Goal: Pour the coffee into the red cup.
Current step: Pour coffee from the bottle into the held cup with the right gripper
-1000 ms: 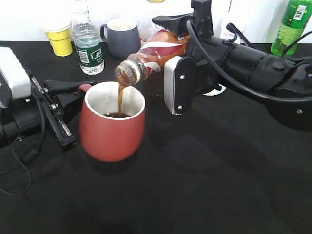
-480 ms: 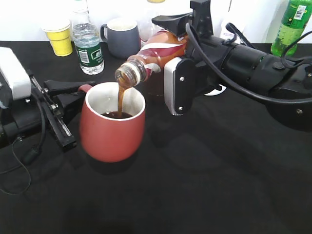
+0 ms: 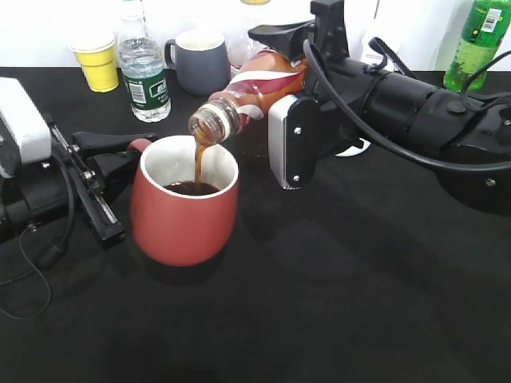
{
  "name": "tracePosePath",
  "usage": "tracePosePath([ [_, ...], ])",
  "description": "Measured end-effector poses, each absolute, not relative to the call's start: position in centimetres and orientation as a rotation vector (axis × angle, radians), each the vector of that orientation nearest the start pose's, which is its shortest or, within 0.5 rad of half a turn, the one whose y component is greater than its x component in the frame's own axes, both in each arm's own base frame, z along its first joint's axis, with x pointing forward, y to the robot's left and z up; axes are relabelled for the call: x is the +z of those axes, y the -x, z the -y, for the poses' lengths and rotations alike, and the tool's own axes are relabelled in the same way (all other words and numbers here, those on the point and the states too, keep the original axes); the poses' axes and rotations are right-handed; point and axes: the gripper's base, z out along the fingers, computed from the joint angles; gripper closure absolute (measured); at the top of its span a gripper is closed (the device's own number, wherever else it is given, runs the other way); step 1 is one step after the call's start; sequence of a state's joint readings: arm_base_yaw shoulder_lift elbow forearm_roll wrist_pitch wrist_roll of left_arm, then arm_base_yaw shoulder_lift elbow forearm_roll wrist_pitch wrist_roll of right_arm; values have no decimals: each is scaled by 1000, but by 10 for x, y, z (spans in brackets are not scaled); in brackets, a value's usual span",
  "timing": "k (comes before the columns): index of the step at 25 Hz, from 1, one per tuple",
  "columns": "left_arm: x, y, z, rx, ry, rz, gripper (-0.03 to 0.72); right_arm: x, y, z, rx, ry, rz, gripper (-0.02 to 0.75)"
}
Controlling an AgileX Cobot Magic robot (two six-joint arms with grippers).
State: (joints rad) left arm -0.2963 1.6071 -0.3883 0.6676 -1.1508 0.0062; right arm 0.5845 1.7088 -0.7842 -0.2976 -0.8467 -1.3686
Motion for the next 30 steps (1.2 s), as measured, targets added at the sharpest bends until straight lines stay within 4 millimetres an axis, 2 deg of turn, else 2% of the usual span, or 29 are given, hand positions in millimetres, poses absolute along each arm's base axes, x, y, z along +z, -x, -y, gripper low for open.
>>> tracePosePath([
  [25, 180, -224, 122, -476, -921, -1386, 639, 225, -281, -210, -607, 1500, -590, 209],
  [30, 180, -224, 122, -476, -921, -1385, 639, 225, -281, -210, -546, 1469, -646, 209],
])
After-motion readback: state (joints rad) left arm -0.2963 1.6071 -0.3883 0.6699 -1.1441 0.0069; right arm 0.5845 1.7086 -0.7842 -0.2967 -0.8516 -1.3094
